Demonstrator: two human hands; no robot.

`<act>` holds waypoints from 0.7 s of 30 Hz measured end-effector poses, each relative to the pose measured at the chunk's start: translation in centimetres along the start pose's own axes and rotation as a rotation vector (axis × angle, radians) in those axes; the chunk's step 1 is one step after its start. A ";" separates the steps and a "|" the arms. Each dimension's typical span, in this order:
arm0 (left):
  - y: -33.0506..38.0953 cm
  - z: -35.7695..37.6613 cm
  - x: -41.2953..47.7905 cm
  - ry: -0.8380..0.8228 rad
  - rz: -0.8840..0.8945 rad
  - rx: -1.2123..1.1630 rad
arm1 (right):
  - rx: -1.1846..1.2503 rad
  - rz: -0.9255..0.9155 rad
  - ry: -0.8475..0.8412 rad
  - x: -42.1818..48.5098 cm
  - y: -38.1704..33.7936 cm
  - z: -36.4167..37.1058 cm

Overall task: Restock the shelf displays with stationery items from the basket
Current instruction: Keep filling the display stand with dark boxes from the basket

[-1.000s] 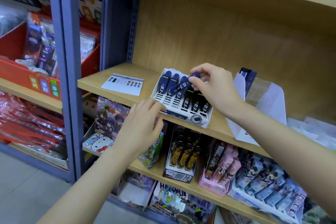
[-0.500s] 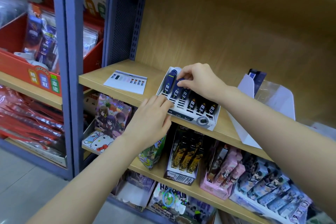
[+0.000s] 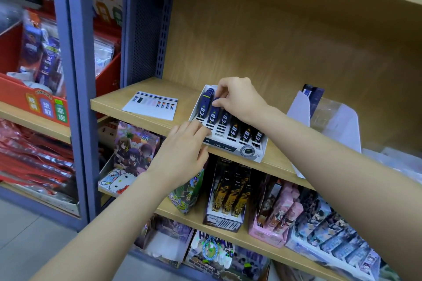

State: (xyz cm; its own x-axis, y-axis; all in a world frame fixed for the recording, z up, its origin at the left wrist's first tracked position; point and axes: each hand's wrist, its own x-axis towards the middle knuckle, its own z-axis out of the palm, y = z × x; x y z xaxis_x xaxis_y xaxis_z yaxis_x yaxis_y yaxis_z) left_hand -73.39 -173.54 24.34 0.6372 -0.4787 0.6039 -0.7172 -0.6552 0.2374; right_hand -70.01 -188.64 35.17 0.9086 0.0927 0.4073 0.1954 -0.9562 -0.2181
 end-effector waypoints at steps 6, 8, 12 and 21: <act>0.0 0.1 0.0 -0.003 0.015 -0.004 | 0.011 -0.010 -0.005 -0.2 0.1 -0.4; 0.0 0.2 0.0 0.006 0.016 0.001 | -0.087 -0.051 -0.006 -0.4 0.0 -0.6; 0.0 0.1 0.1 0.009 0.020 0.011 | -0.192 -0.091 -0.026 -1.2 0.0 -0.9; 1.4 0.1 -1.9 0.097 0.058 0.213 | -0.314 -0.330 0.378 -8.2 0.2 -0.6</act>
State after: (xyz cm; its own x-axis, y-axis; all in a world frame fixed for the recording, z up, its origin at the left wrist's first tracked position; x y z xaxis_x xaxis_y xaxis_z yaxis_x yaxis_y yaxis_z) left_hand -75.59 -173.62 23.39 0.5597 -0.4673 0.6844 -0.6694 -0.7417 0.0410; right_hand -77.65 -189.76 32.34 0.6125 0.3484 0.7095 0.2742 -0.9355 0.2227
